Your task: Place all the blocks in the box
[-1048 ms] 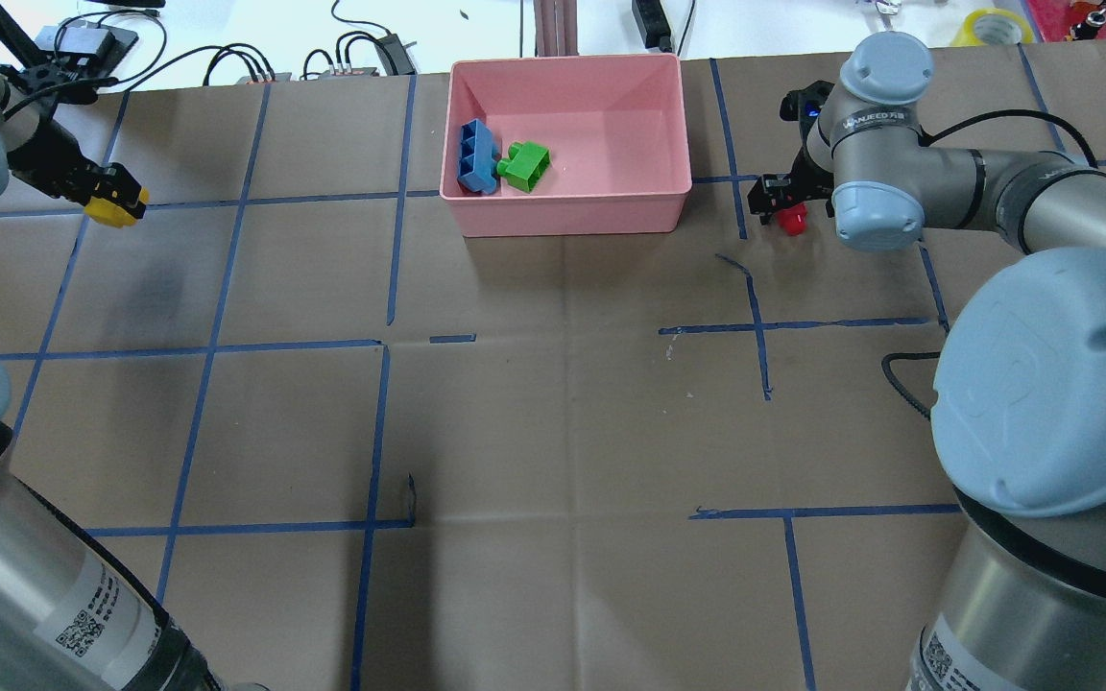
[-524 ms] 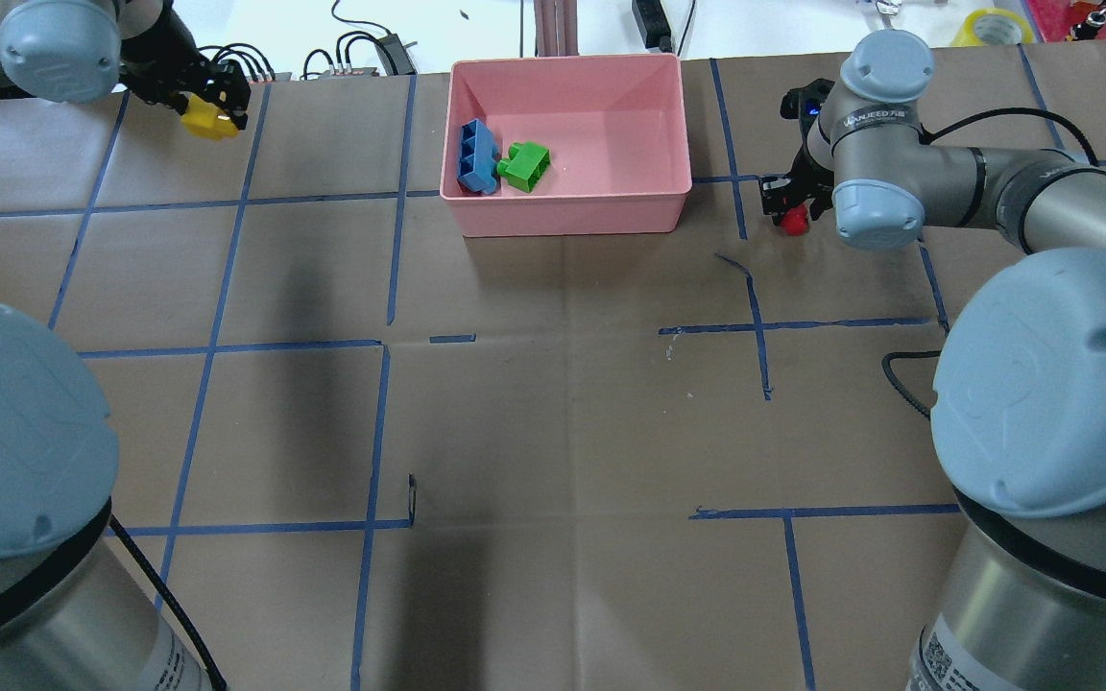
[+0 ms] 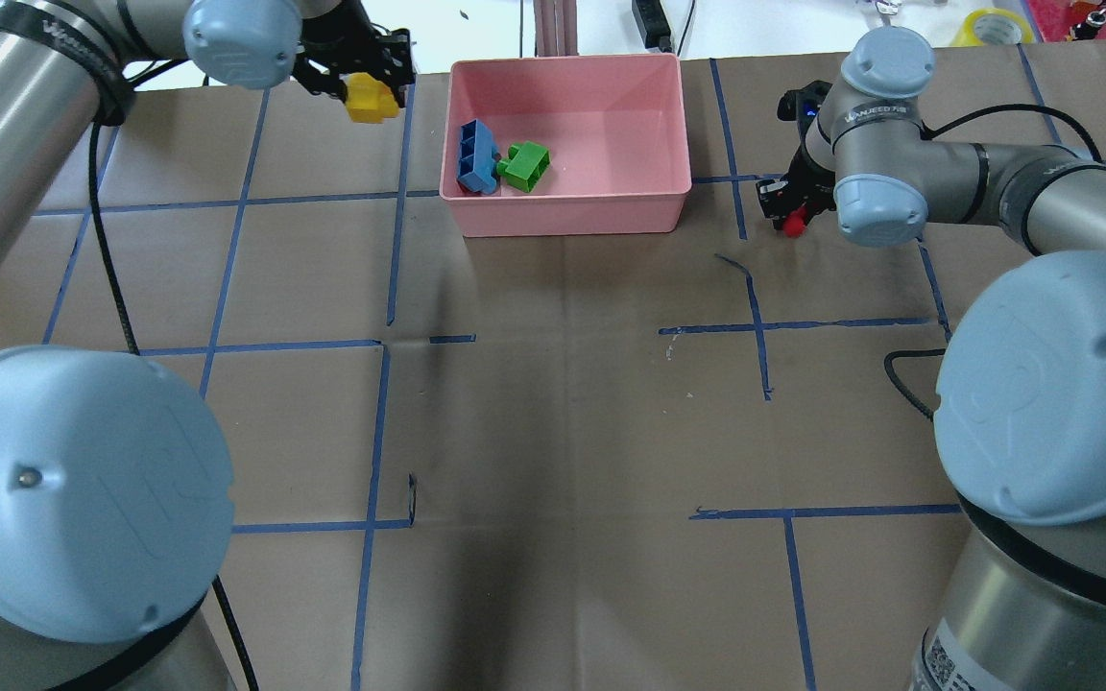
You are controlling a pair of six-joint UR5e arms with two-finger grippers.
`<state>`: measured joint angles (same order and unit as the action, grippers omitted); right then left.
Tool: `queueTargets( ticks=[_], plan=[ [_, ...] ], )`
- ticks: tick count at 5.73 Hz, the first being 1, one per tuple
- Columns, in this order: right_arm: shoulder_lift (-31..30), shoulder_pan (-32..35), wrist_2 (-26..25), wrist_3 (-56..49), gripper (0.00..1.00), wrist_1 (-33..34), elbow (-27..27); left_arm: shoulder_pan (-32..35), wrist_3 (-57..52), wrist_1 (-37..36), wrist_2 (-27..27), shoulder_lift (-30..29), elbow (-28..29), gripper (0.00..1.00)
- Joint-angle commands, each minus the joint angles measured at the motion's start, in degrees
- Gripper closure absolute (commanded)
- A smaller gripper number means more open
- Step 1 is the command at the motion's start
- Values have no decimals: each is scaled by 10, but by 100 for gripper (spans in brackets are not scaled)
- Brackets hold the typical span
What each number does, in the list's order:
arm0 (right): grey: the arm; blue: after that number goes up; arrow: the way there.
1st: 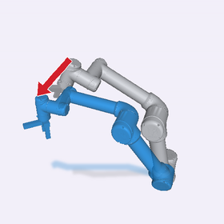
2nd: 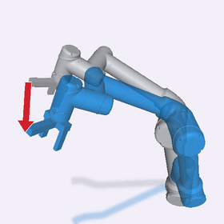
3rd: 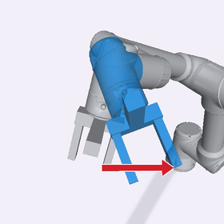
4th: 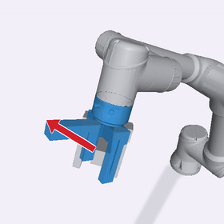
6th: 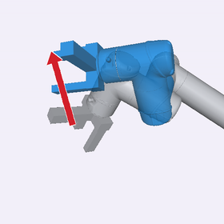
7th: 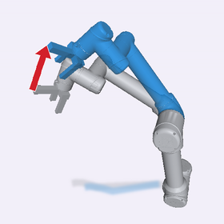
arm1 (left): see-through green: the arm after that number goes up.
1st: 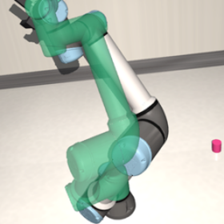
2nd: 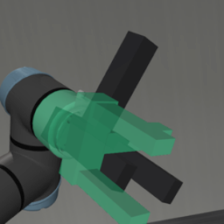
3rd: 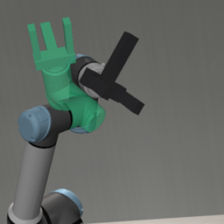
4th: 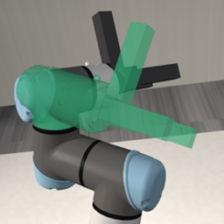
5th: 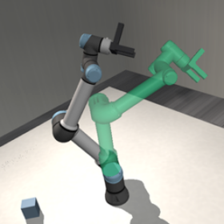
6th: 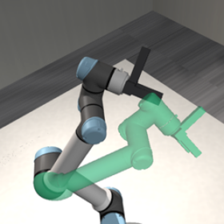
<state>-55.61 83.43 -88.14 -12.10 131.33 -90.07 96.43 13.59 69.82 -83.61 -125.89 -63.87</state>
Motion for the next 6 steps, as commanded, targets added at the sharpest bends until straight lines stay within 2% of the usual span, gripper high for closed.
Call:
queueTargets(
  ticks=[1, 2, 3, 4, 5, 6],
  plan=[
    [-39, 0, -1, -10, 99, -20, 14, 63, 92, -7, 31, -15, 2, 79],
    [-67, 0, -4, -11, 98, -31, 7, 79, 118, -66, 32, -46, 2, 77],
    [-102, -1, -5, -10, 98, -81, 3, 78, 115, -80, 27, -61, 2, 64],
    [-135, -1, -10, -9, 98, -97, 2, 75, 108, -82, 25, -60, 3, 7],
    [-165, -1, -11, -9, 97, -111, 4, 68, 72, -74, 19, -46, 3, 2],
    [-189, 0, -10, -11, 97, -125, 4, 42, 39, -62, -3, -28, 4, 1]
  ],
)
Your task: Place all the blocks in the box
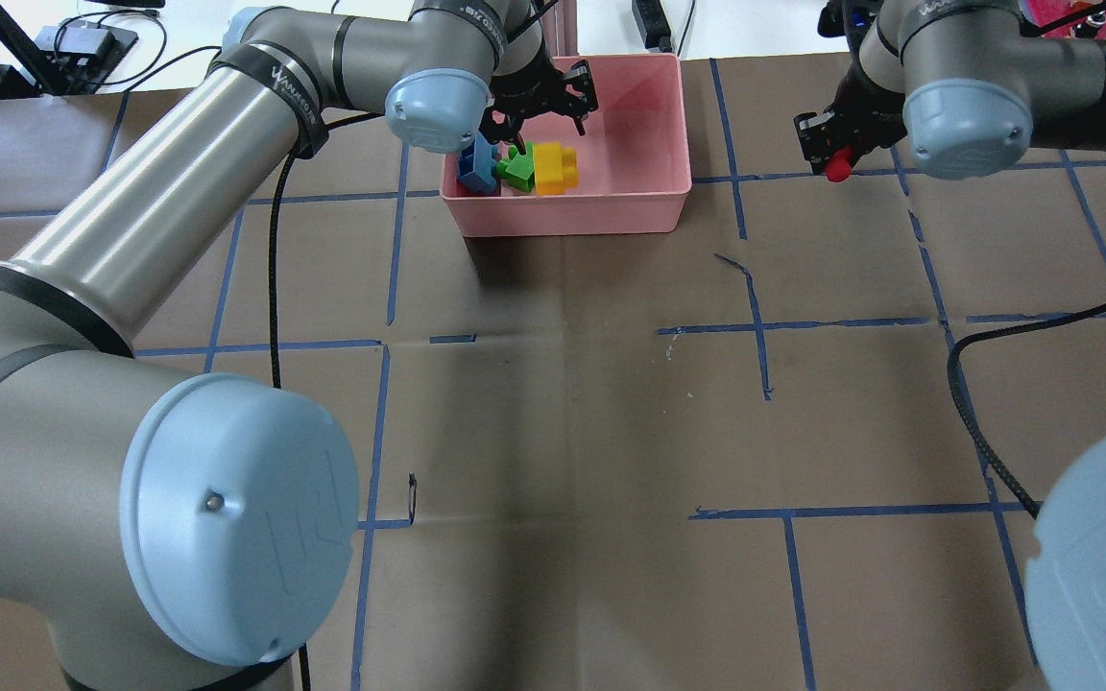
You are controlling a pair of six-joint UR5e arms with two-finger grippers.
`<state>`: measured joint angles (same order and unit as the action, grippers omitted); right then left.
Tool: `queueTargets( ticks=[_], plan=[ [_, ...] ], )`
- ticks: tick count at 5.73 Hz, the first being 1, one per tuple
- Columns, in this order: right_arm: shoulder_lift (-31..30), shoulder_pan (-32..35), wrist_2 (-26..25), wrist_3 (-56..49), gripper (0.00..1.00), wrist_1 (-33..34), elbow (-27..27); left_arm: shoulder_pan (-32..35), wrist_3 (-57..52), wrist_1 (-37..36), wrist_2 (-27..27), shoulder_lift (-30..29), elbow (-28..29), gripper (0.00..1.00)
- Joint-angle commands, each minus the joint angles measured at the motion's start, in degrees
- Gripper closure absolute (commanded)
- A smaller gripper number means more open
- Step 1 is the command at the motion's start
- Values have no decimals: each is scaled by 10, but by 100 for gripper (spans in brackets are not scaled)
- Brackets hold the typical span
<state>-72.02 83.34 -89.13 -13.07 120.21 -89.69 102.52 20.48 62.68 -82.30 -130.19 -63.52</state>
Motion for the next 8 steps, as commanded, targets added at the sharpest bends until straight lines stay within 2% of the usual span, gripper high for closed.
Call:
queueTargets(
  ticks=[1, 2, 3, 4, 6, 7, 8],
  plan=[
    [-32, 6, 8, 8, 97, -21, 13, -62, -94, 69, -16, 59, 0, 1],
    [-29, 32, 68, 16, 97, -5, 17, -121, -185, 115, -16, 104, -13, 1],
    [-1, 50, 143, 77, 97, 0, 49, -173, -259, 184, -17, 148, -27, 1],
    [61, 89, 174, 128, 97, 3, 111, -193, -298, 211, -22, 197, -70, 1],
    [204, 145, 178, 144, 95, 34, 260, -188, -273, 205, -22, 334, -228, 1],
    [234, 150, 189, 162, 85, 34, 295, -182, -268, 213, -22, 384, -265, 1],
    [232, 154, 202, 175, 2, 34, 291, -166, -268, 227, -50, 407, -269, 1]
  ],
)
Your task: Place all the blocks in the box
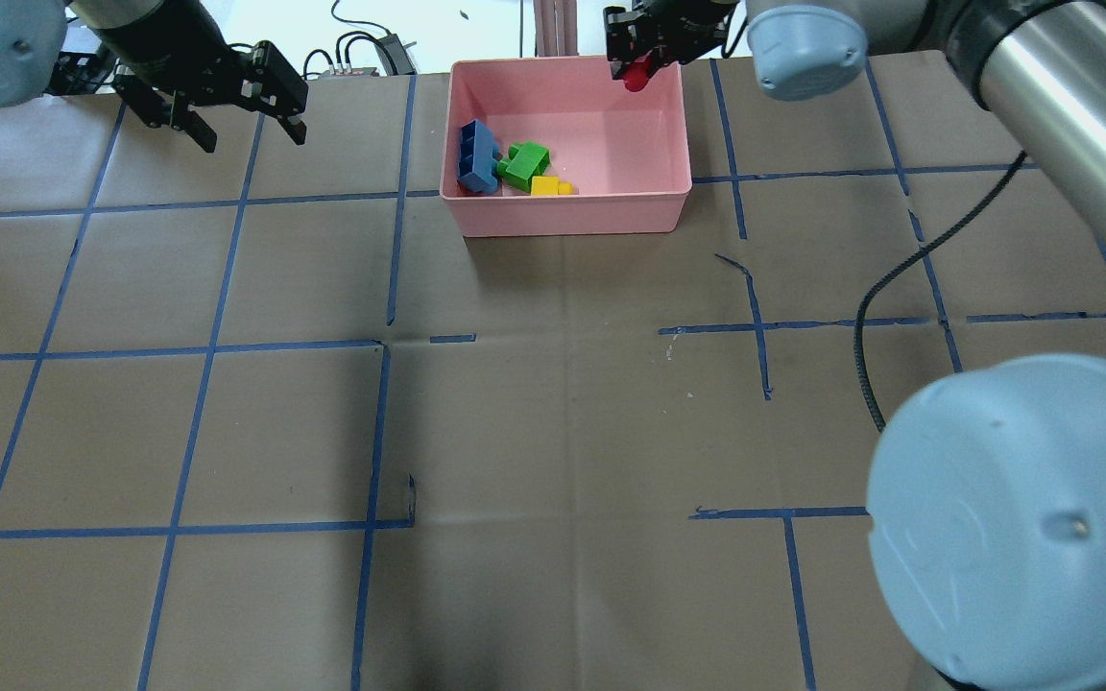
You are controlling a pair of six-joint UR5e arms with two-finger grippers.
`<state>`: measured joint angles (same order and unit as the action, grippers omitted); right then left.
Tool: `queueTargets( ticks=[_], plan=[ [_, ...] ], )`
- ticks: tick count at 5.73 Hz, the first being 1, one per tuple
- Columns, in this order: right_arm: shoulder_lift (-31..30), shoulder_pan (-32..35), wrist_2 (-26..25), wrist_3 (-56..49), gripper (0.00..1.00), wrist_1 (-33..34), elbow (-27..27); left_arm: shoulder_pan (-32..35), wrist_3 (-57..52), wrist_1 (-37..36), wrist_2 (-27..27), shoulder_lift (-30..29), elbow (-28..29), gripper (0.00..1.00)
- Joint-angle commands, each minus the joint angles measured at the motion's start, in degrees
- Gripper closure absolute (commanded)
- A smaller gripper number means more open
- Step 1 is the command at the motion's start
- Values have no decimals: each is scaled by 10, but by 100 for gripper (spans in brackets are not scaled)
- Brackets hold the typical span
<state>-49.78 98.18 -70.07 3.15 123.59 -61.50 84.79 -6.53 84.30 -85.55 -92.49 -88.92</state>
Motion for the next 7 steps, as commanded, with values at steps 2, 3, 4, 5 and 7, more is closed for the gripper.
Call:
queueTargets(
  ticks=[2, 3, 4, 5, 7],
  plan=[
    [5, 10, 9, 7, 0, -7, 8, 45, 3, 15, -49, 23, -4, 1],
    [-4, 9, 9, 8, 0, -9, 8, 46, 1, 15, -48, 21, -2, 1],
    [-45, 4, 6, 0, 0, -20, -1, 43, -7, 15, -49, 24, 1, 1],
    [-92, -8, -1, -3, 0, -126, -16, 41, -9, 15, -49, 27, 1, 1],
    [-179, -27, -70, -44, 0, -331, -27, 38, -9, 15, -50, 28, 2, 1]
  ],
)
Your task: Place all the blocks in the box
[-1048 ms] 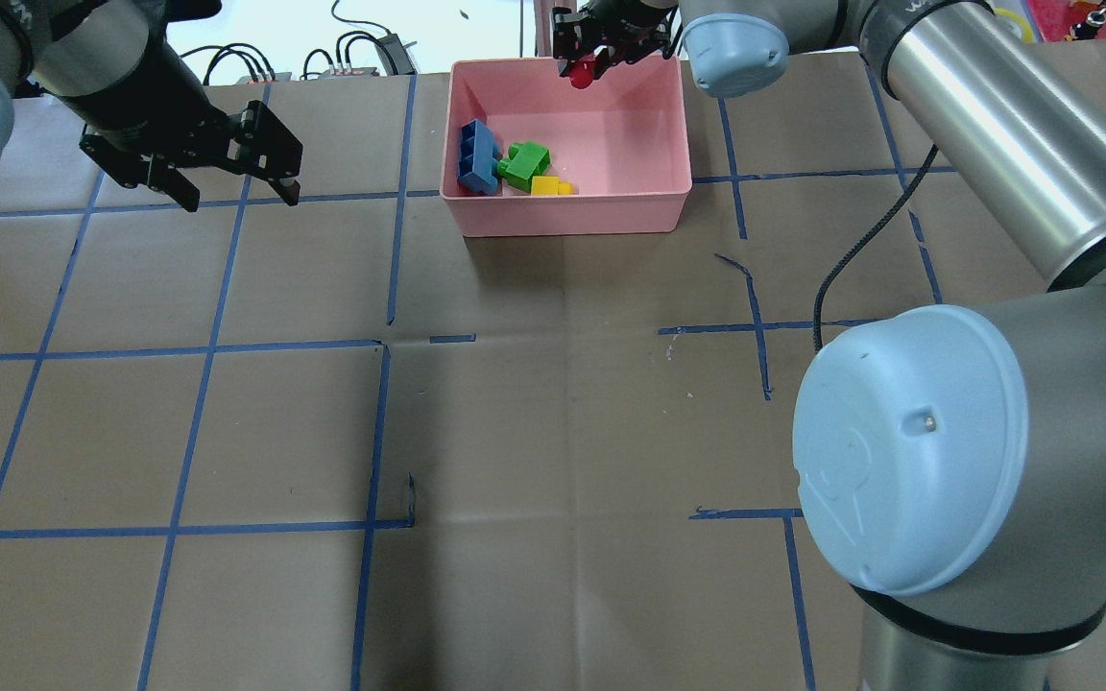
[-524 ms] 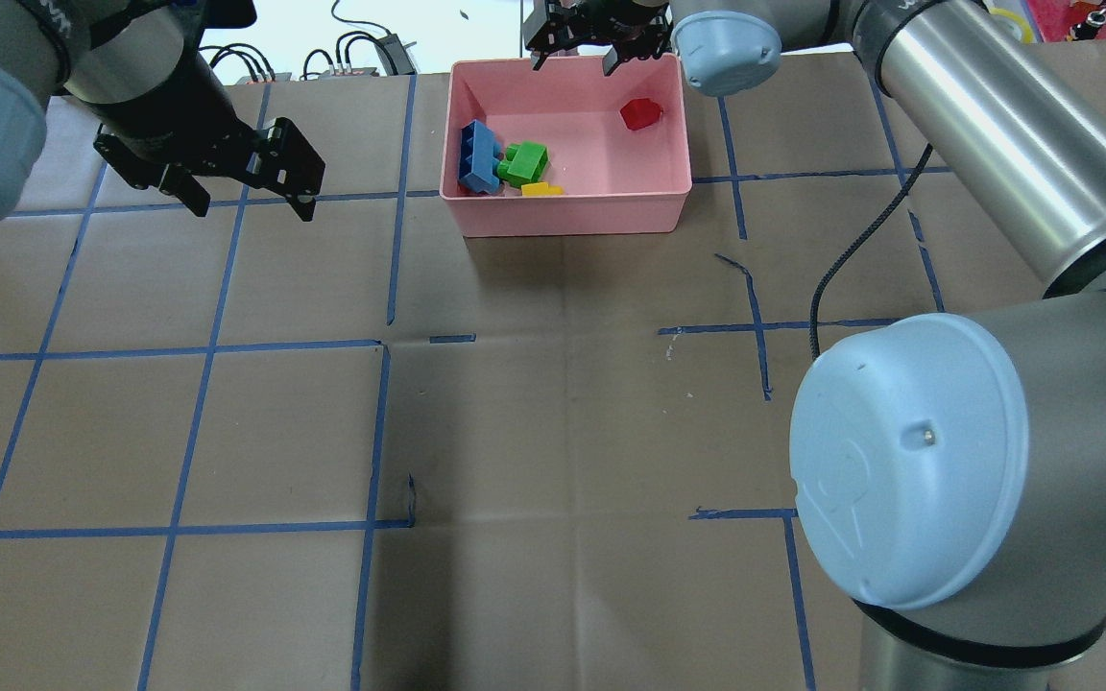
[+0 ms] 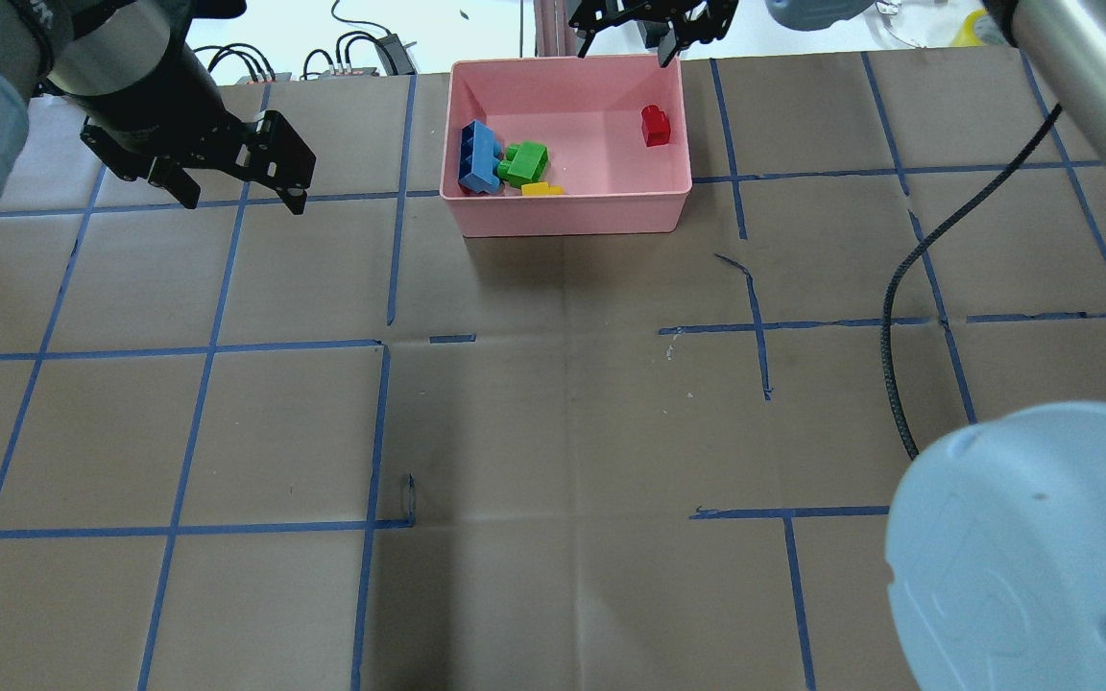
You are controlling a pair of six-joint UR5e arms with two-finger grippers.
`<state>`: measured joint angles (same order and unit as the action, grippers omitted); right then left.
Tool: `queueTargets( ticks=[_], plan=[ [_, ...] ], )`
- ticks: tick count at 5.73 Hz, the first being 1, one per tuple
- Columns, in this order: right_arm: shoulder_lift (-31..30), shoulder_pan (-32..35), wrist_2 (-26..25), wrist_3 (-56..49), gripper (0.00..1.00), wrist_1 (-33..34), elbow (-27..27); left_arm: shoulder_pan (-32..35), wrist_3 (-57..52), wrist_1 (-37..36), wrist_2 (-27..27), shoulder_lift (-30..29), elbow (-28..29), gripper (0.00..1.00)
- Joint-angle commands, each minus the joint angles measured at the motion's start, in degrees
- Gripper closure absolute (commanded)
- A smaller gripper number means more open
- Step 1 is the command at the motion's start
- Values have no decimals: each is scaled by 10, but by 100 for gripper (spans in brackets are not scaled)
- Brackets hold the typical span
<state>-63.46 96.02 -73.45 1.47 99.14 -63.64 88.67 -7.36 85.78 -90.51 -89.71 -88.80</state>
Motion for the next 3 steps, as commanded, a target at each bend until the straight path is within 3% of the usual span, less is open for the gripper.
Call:
queueTargets(
  ticks=[1, 2, 3],
  plan=[
    [-94, -5, -110, -61, 0, -165, -26, -1, 0, 0, 1, 1, -1, 1],
    [-161, -5, -136, -60, 0, -195, -90, -2, 0, -1, 2, 1, -1, 1],
    [-231, -4, -126, -58, 0, -190, -193, -14, -2, 0, 2, 1, -1, 1]
  ],
)
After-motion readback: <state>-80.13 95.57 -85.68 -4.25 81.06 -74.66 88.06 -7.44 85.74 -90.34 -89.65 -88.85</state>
